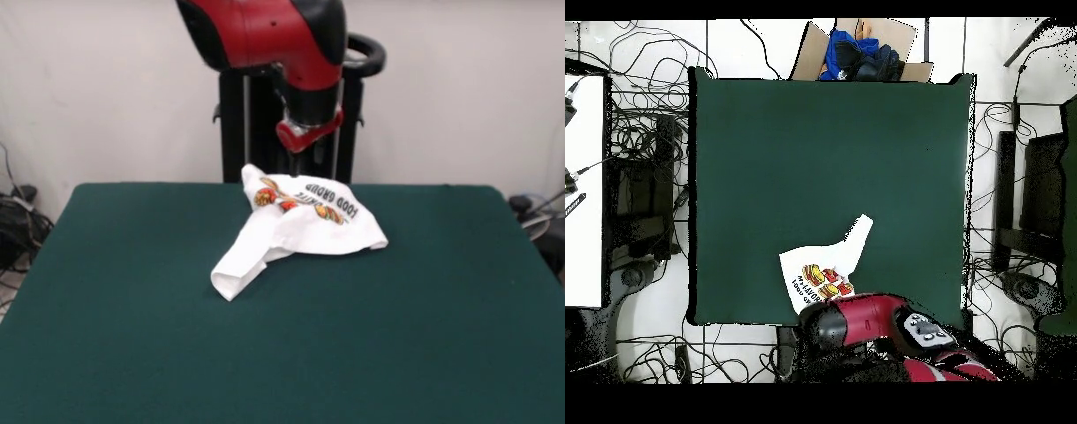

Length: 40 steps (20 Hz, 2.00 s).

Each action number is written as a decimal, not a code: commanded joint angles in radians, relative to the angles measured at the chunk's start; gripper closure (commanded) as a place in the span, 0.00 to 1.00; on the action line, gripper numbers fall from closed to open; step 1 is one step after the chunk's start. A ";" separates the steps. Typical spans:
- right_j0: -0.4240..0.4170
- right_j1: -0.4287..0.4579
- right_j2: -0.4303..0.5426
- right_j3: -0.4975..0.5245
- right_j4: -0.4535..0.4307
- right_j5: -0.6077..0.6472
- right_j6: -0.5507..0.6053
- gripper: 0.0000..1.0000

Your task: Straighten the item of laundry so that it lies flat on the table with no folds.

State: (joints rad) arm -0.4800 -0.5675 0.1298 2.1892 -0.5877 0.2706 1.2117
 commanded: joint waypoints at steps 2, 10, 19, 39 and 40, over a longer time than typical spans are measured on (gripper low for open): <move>-0.108 -0.001 0.150 0.006 0.007 -0.290 0.189 0.00; -0.156 -0.003 0.188 0.038 0.008 -0.398 0.200 0.00; -0.197 0.030 0.228 0.049 -0.028 -0.599 0.226 0.00; -0.108 0.160 0.148 -0.084 0.017 -0.800 0.211 0.00; -0.096 0.166 0.133 -0.093 0.031 -0.788 0.205 0.00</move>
State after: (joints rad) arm -0.6322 -0.5003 0.2396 2.2577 -0.5968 -0.5159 1.2117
